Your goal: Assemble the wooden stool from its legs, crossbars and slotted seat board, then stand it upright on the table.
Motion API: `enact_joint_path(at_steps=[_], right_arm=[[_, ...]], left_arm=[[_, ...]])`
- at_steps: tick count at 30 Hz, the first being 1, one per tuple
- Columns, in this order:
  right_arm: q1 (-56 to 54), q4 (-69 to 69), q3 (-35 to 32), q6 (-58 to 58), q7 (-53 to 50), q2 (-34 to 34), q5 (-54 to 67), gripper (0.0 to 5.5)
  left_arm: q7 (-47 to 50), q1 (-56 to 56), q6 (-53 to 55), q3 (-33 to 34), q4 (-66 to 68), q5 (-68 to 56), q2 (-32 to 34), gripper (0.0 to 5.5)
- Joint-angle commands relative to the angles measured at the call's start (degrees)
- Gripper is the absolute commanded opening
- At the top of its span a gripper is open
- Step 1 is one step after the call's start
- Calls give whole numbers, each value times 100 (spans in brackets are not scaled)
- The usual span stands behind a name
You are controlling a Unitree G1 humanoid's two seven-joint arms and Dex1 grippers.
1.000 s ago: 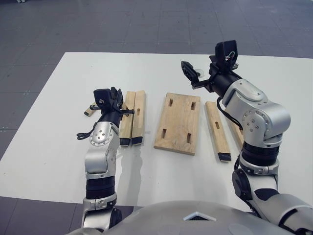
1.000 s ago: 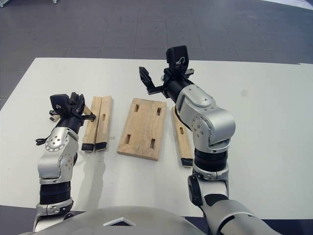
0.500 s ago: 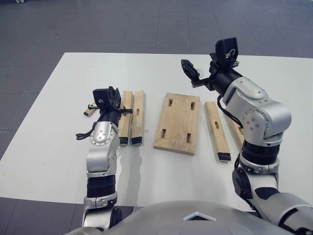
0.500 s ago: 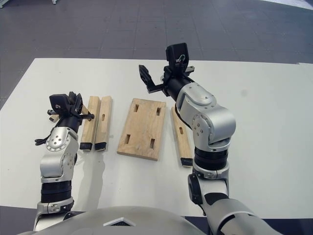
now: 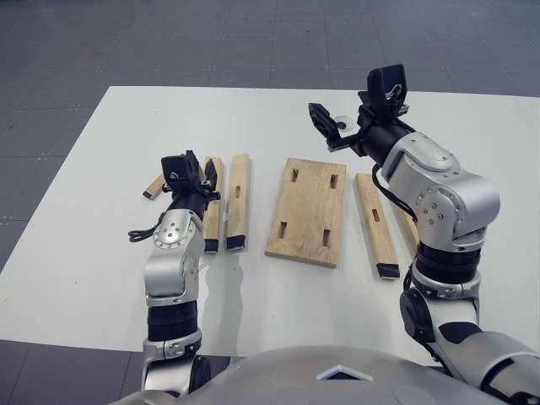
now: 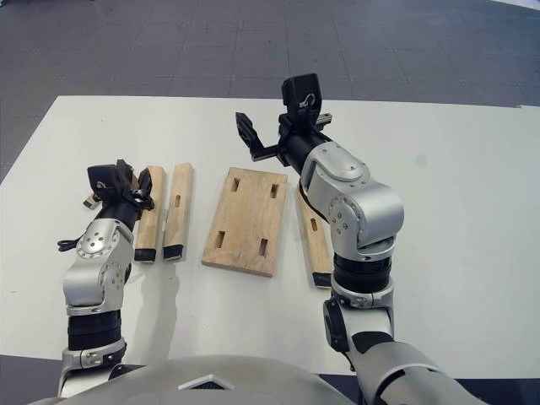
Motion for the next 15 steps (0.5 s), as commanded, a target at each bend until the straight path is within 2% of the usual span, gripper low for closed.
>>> enact_joint_path(at_steps=[1, 15], right_arm=[[-3, -52, -1, 4, -32, 25, -29, 550], [50, -67, -1, -28, -76, 58, -44, 550]], left_arm=[[75, -461, 407, 101, -377, -22, 129, 311], [-5, -2203, 2071, 364, -971, -61, 733, 311]])
